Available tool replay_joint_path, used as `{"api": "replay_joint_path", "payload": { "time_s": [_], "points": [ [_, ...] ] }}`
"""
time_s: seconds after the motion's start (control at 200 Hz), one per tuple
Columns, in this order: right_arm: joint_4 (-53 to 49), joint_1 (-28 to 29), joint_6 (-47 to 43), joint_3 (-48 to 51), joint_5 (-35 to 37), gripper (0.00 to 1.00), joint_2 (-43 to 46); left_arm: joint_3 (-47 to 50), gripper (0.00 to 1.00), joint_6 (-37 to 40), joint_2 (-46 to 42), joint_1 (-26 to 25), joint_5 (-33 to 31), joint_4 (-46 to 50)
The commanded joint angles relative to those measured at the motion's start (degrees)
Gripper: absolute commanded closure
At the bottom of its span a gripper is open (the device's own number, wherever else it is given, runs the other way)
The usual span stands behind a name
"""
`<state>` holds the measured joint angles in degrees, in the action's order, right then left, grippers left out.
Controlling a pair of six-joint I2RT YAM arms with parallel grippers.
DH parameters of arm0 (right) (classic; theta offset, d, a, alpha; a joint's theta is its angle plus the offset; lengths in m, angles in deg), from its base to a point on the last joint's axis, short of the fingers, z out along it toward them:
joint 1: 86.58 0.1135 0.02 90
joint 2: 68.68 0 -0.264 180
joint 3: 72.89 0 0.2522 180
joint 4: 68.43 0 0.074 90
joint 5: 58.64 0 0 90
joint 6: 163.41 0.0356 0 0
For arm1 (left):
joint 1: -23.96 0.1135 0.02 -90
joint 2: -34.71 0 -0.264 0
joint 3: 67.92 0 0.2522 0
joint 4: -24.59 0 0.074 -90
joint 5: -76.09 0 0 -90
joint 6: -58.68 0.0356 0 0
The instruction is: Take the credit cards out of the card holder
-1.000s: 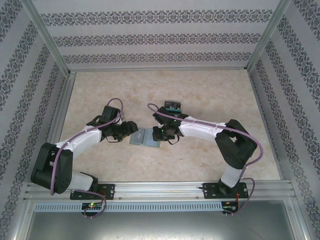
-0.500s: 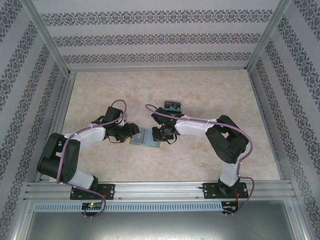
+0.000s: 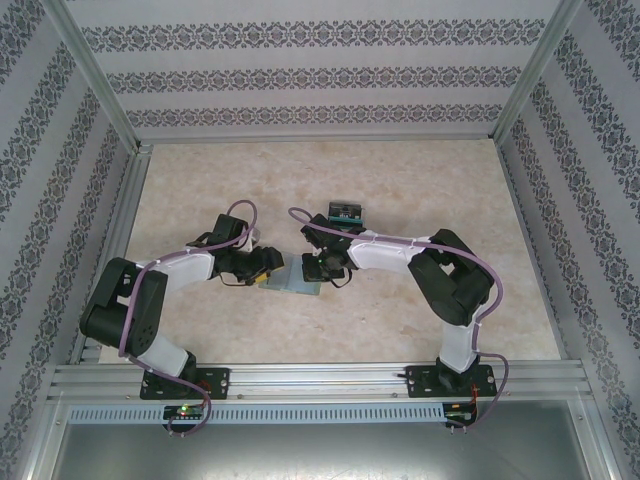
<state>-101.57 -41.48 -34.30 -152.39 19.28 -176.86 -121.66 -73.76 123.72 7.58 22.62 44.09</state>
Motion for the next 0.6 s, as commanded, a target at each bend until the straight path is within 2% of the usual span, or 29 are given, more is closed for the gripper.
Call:
{"api": "replay_joint_path", "payload": {
  "time_s": [0.0, 0.265, 0.595],
  "points": [
    [-0.65, -0.37, 0.44, -0.55, -0.23, 0.87, -2.1, 0.78, 0.41, 0.28, 1.2, 0.54, 3.37, -3.25],
    [-0.61, -0.32, 0.67, -0.16, -0.23, 0.87, -1.81, 2.03, 0.36, -2.35, -0.65, 0.43, 7.01, -8.09],
    [0.16, -0.45, 1.09, 0.75, 0.03, 0.86, -0.35, 3.12, 0.35, -5.69, -0.41, 0.01, 10.74, -14.29]
  ]
}}
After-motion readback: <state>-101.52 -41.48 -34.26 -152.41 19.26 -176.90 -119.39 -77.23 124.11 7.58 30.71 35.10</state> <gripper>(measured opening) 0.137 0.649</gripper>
